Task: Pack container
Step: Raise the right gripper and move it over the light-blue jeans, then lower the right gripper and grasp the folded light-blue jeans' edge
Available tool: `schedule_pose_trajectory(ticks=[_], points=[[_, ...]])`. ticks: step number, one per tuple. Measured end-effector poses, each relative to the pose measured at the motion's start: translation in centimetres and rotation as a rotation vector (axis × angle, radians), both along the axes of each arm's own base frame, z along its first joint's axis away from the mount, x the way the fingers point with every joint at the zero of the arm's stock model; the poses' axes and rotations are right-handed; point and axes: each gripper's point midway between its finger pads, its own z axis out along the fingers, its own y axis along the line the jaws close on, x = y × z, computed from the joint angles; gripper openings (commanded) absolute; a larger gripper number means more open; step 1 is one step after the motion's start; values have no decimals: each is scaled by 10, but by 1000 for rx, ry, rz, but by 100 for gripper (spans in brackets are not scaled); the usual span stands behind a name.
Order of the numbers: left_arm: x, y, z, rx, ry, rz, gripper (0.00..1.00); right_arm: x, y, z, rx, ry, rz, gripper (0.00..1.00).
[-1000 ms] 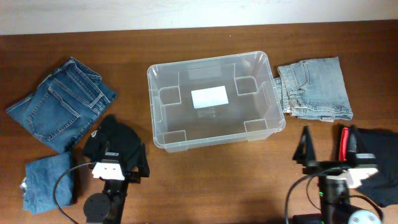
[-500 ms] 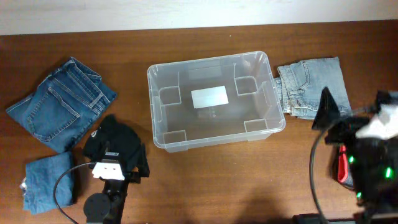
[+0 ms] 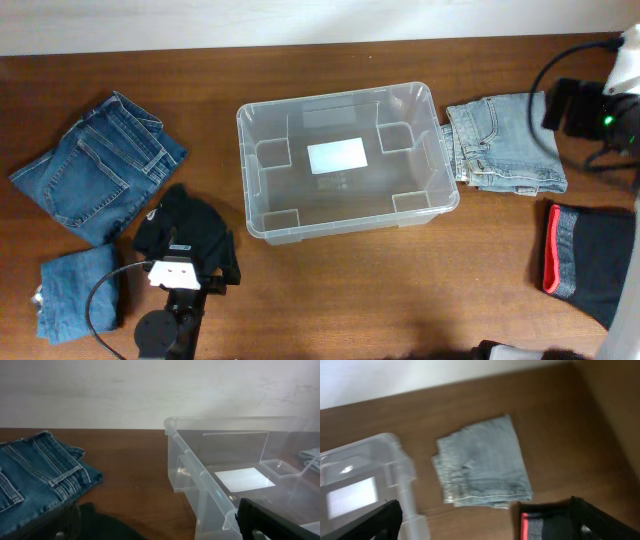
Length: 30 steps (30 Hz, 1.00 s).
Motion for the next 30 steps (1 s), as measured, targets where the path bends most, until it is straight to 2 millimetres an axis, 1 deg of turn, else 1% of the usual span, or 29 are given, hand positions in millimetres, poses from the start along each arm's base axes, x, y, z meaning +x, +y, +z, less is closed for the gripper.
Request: schedule_pose_trajectory(ticks=[2,3,4,5,7,8,10,11,12,13,14,16,18,23,26,28,29,30], points=[[0,0,0,0,0,0,100,2,-27,-14,25,28,-61,98],[0,0,0,0,0,0,100,3,-53,-22,39,32,-117,98],[0,0,0,0,0,0,100,3,-62,-23,43,27,-136,98],[0,0,0,0,0,0,100,1,-76,-23,52,15,-167,98],[0,0,0,0,0,0,100,0,-90,-25,75,2,-190,98],[0,0,0,0,0,0,100,2,-97,-30,100,2,-195,98],[0,0,0,0,0,0,100,7,-103,-43,141,18,-192,98],[0,0,0,0,0,0,100,14,-107,-58,175,44,-187,98],[0,0,0,0,0,0,100,21,-110,-78,208,81,-178,98],[0,0,0,0,0,0,100,26,-112,-92,230,107,-172,98],[0,0,0,0,0,0,100,29,-113,-101,243,124,-166,98],[0,0,0,0,0,0,100,39,-116,-139,285,197,-129,98],[0,0,0,0,0,0,100,43,-119,-163,308,243,-115,98],[0,0,0,0,0,0,100,45,-125,-214,364,341,-116,98],[0,0,0,0,0,0,100,42,-123,-245,409,411,-119,98],[0,0,0,0,0,0,100,40,-122,-259,428,443,-114,98],[0,0,0,0,0,0,100,39,-121,-276,446,478,-105,98],[0,0,0,0,0,0,100,38,-120,-285,457,497,-102,99]])
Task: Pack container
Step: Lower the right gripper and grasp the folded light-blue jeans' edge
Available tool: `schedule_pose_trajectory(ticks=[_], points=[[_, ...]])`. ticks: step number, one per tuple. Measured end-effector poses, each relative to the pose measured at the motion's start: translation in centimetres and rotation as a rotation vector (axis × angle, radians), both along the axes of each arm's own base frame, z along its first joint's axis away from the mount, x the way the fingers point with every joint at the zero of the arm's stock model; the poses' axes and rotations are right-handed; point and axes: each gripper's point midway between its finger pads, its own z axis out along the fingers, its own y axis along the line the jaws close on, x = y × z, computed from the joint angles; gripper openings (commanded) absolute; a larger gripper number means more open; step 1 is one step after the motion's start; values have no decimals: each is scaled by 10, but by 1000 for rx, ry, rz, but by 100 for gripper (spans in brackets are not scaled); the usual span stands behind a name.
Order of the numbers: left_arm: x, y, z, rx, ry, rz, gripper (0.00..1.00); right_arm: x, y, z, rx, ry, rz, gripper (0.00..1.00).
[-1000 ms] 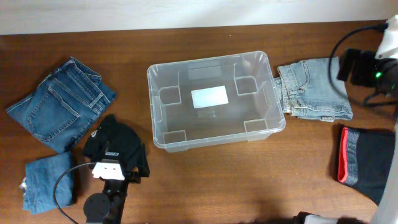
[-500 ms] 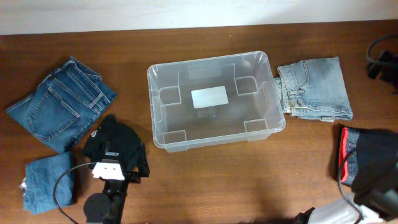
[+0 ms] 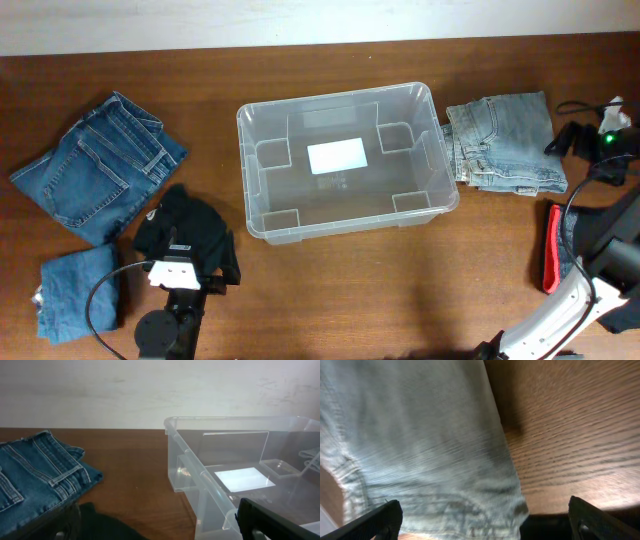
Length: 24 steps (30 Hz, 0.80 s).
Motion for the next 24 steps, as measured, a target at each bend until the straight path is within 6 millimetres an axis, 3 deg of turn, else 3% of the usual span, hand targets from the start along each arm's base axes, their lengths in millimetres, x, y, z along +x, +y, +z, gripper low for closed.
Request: schedule_pose_trajectory(ticks=[4,10,16,24], points=[[0,0,0,0,0,0,100,-3,2,-22,30,39,6,98],[0,0,0,0,0,0,100,4,6,-32,53,1,55,98],[0,0,0,0,0,0,100,-3,17,-44,96,13,77,100],[0,0,0,0,0,0,100,-3,28,-45,150,-16,80,73]])
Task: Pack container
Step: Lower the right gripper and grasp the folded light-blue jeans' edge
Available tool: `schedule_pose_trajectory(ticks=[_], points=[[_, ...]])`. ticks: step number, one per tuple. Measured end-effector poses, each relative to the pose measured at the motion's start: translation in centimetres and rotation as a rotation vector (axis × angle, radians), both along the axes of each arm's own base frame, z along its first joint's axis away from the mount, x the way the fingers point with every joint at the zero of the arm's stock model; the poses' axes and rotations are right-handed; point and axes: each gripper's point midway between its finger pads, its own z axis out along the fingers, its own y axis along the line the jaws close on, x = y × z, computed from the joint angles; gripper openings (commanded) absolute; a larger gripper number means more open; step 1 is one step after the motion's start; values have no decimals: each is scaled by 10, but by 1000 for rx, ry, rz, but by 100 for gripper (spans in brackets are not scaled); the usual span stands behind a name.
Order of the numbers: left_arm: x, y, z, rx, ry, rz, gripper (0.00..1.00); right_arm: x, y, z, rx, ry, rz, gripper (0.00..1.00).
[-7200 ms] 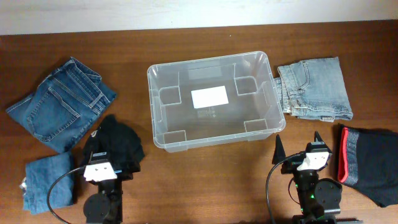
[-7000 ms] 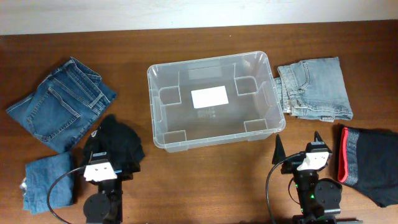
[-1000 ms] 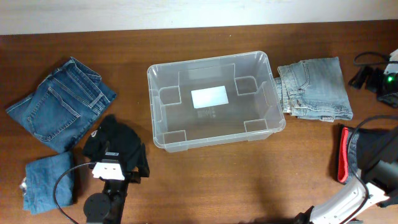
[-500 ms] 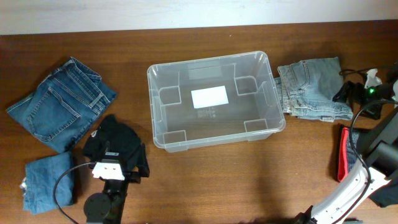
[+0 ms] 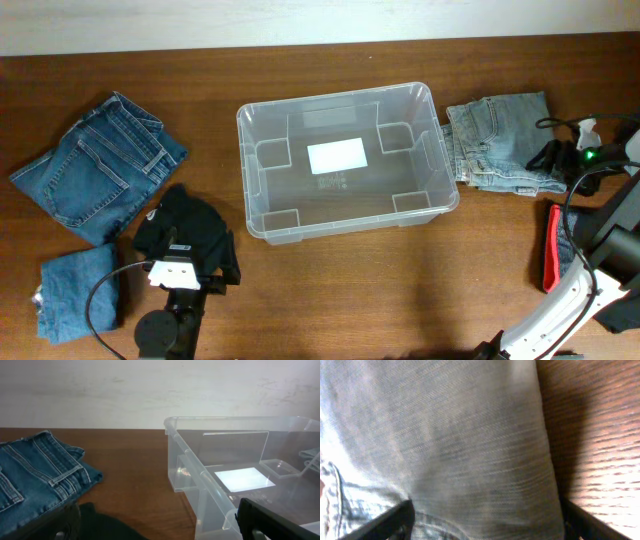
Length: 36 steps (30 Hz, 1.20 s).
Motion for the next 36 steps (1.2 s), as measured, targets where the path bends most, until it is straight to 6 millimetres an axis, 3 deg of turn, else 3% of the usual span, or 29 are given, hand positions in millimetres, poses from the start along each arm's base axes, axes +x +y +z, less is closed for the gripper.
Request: schedule_pose_trajectory(ticks=[7,14,23,29,36], points=[[0,0,0,0,0,0,100,2,12,-2,31,0,12,48],[0,0,0,0,0,0,100,5,21,1,60,7,-5,15],[0,0,0,0,0,0,100,6,21,36,47,68,-14,10],[0,0,0,0,0,0,100,1,-1,59,-171,159,-39,8],[0,0,0,0,0,0,100,26,56,75,-515,248,143,10]])
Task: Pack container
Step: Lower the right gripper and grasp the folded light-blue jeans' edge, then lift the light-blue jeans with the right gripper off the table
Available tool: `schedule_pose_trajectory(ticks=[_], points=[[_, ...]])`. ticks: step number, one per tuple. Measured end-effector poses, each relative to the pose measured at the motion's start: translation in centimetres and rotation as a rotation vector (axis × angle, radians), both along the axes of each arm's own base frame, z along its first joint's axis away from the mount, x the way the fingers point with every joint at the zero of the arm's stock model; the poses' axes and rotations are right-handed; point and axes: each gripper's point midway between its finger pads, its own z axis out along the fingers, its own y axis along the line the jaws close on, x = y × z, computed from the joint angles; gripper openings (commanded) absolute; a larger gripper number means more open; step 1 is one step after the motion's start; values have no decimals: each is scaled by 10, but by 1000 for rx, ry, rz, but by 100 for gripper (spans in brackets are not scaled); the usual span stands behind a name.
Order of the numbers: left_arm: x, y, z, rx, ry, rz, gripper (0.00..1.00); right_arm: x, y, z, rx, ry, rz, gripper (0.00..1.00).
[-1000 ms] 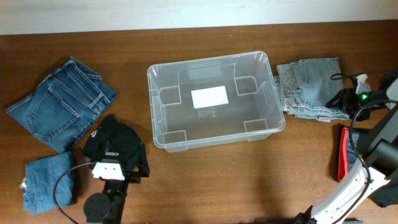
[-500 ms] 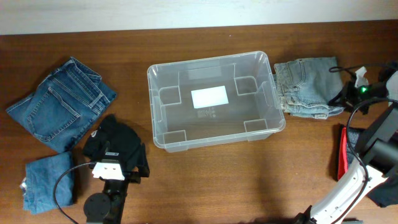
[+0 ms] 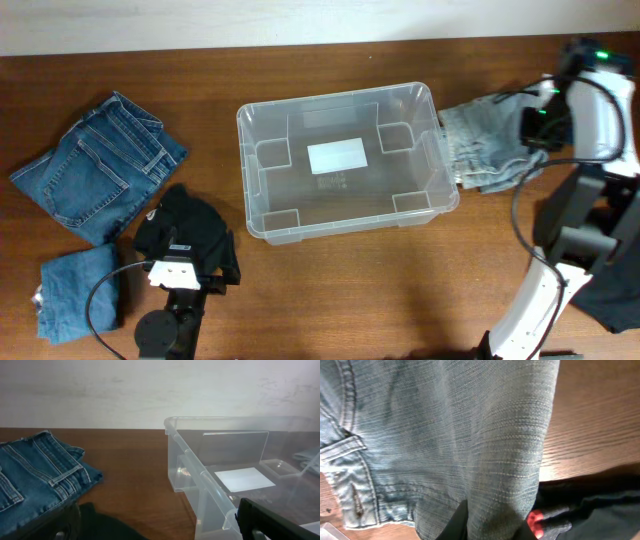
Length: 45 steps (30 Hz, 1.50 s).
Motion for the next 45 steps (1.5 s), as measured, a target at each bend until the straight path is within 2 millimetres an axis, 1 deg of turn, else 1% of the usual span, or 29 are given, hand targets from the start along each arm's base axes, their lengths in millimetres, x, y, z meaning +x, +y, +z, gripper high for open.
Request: schedule_pose_trajectory(ticks=[2,3,6,9,10,13,17,18,19,20,21,22,23,25,26,27,28,29,33,36,40,43,45], points=[[0,0,0,0,0,0,100,3,14,1,-22,10,23,10],[0,0,0,0,0,0,100,4,16,1,-25,12,25,10],[0,0,0,0,0,0,100,4,13,0,-28,6,3,9],[0,0,0,0,0,0,100,4,12,-12,-29,5,-1,7],[0,0,0,0,0,0,100,2,12,-19,-27,13,-3,6],[0,0,0,0,0,0,100,0,15,-27,-29,23,2,6],[0,0,0,0,0,0,100,1,26,-38,-45,35,34,6],[0,0,0,0,0,0,100,1,33,-46,-45,37,47,6],[0,0,0,0,0,0,100,0,35,-49,-48,41,54,7],[0,0,0,0,0,0,100,0,38,-58,-58,39,63,10],[0,0,0,0,0,0,100,-2,38,-68,-69,37,66,17],[0,0,0,0,0,0,100,-4,38,-72,-77,28,60,28],[0,0,0,0,0,0,100,-5,37,-73,-80,24,62,34],[0,0,0,0,0,0,100,-5,38,-75,-79,16,62,65],[0,0,0,0,0,0,100,-5,38,-76,-80,15,59,76],[0,0,0,0,0,0,100,-5,37,-76,-81,12,53,96],[0,0,0,0,0,0,100,-5,35,-74,-85,11,53,99],[0,0,0,0,0,0,100,-5,35,-73,-82,9,54,99],[0,0,0,0,0,0,100,-3,47,-75,10,-15,48,99],[0,0,0,0,0,0,100,-3,53,-78,87,-33,27,99],[0,0,0,0,0,0,100,-5,59,-83,221,-57,-64,99],[0,0,0,0,0,0,100,-5,61,-85,287,-64,-129,99],[0,0,0,0,0,0,100,-2,63,-84,315,-79,-179,99]])
